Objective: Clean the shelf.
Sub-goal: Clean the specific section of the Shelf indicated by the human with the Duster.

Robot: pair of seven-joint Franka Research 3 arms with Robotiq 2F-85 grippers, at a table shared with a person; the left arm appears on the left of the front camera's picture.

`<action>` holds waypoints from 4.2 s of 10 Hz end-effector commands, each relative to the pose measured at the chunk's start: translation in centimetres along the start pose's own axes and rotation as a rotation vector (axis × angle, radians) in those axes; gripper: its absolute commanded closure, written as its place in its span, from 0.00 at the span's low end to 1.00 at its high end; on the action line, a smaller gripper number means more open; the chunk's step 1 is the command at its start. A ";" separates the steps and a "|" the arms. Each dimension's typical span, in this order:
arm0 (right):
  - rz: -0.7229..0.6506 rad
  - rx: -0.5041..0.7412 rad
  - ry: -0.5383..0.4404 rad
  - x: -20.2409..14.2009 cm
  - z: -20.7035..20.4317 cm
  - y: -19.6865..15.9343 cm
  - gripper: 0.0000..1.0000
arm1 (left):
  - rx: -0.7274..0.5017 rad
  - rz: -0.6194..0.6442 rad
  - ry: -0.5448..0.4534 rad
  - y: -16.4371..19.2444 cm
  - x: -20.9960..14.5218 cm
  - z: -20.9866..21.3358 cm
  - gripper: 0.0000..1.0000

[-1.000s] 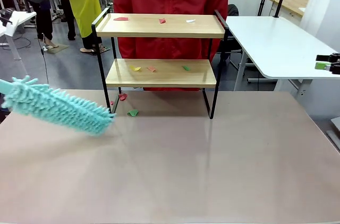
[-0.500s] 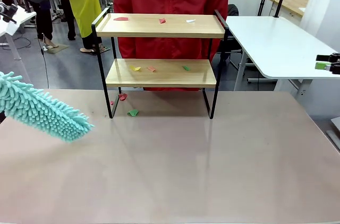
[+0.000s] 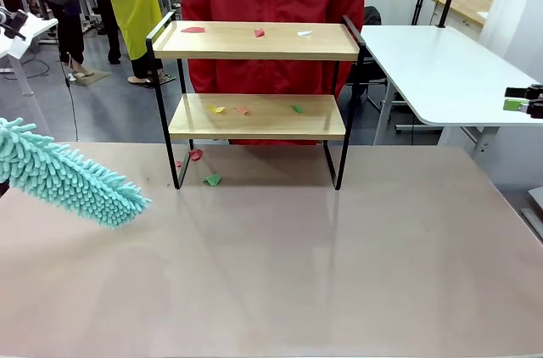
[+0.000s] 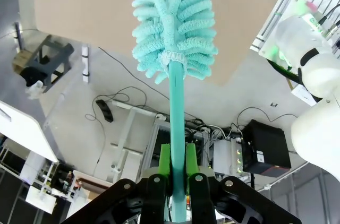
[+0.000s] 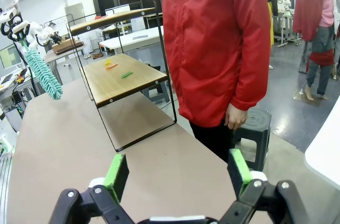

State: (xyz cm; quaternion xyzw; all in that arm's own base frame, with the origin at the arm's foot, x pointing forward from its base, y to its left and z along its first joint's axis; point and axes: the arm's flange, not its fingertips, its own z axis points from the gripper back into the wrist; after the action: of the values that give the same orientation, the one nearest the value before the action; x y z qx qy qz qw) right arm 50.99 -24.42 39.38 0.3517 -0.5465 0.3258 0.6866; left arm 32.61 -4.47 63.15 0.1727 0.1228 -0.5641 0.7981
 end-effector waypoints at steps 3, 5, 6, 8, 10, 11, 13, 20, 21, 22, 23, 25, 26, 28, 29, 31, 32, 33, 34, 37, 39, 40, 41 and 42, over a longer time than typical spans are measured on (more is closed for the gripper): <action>0.004 0.001 -0.003 0.3 -0.1 0.2 0.00 | -0.008 -0.009 -0.011 -0.2 -0.1 0.4 0.87; 0.004 0.001 -0.003 0.3 -0.1 0.2 0.00 | -0.008 -0.009 -0.011 -0.2 -0.1 0.4 0.87; 0.004 0.001 -0.003 0.3 -0.1 0.2 0.00 | -0.008 -0.009 -0.011 -0.2 -0.1 0.4 0.87; 0.004 0.001 -0.003 0.3 -0.1 0.2 0.00 | -0.008 -0.009 -0.011 -0.2 -0.1 0.4 0.87; 0.004 0.001 -0.003 0.3 -0.1 0.2 0.00 | -0.008 -0.009 -0.011 -0.2 -0.1 0.4 0.87; 0.004 0.001 -0.003 0.3 -0.1 0.2 0.00 | -0.008 -0.009 -0.011 -0.2 -0.1 0.4 0.87; 0.004 0.001 -0.003 0.3 -0.1 0.2 0.00 | -0.008 -0.009 -0.011 -0.2 -0.1 0.4 0.87; 0.004 0.001 -0.003 0.3 -0.1 0.2 0.00 | -0.008 -0.009 -0.011 -0.2 -0.1 0.4 0.87; 0.004 0.001 -0.003 0.3 -0.1 0.2 0.00 | -0.008 -0.009 -0.011 -0.2 -0.1 0.4 0.87; 0.004 0.001 -0.003 0.3 -0.1 0.2 0.00 | -0.008 -0.009 -0.011 -0.2 -0.1 0.4 0.87; 0.004 0.001 -0.003 0.3 -0.1 0.2 0.00 | -0.008 -0.009 -0.011 -0.2 -0.1 0.4 0.87; 0.004 0.001 -0.003 0.3 -0.1 0.2 0.00 | -0.010 -0.013 -0.061 -0.2 -0.2 0.0 0.87; 0.004 0.001 -0.003 0.3 -0.1 0.2 0.00 | -0.016 -0.048 -0.131 -0.2 -0.6 -0.3 0.87; 0.004 0.001 -0.003 0.3 -0.1 0.2 0.00 | -0.048 -0.100 -0.295 -0.6 -0.1 -0.8 0.87; 0.004 0.001 -0.003 0.3 -0.1 0.2 0.00 | -0.061 -0.116 -0.391 -0.9 0.9 -0.8 0.87; 0.004 0.001 -0.003 0.3 -0.1 0.2 0.00 | -0.085 -0.103 -0.562 -1.8 3.6 -0.1 0.87; 0.004 0.001 -0.003 0.3 -0.1 0.2 0.00 | -0.136 -0.053 -0.645 -2.3 5.2 0.7 0.87; 0.004 0.001 -0.003 0.3 -0.1 0.2 0.00 | -0.166 0.047 -0.686 -3.1 7.0 2.1 0.87; 0.004 0.001 -0.003 0.3 -0.1 0.2 0.00 | -0.184 0.099 -0.729 -4.1 7.9 3.4 0.87; 0.004 0.001 -0.003 0.3 -0.1 0.2 0.00 | -0.299 0.292 -0.761 -7.0 12.0 6.9 0.87; 0.004 0.001 -0.003 0.3 -0.1 0.2 0.00 | -0.371 0.409 -0.762 -7.5 15.2 8.2 0.87; 0.004 0.001 -0.003 0.3 -0.1 0.2 0.00 | -0.408 0.447 -0.770 -7.8 16.9 8.9 0.87; 0.004 0.001 -0.003 0.3 -0.1 0.2 0.00 | -0.409 0.514 -0.765 -7.7 18.7 9.4 0.87; 0.004 0.001 -0.003 0.3 -0.1 0.2 0.00 | -0.427 0.577 -0.789 -7.8 20.5 9.7 0.87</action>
State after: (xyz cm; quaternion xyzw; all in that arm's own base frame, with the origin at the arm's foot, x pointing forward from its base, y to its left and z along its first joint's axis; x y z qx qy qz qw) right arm 50.98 -24.43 39.39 0.3516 -0.5466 0.3258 0.6866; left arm 31.51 -27.09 62.46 -0.1813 -0.1088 -0.3401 0.9163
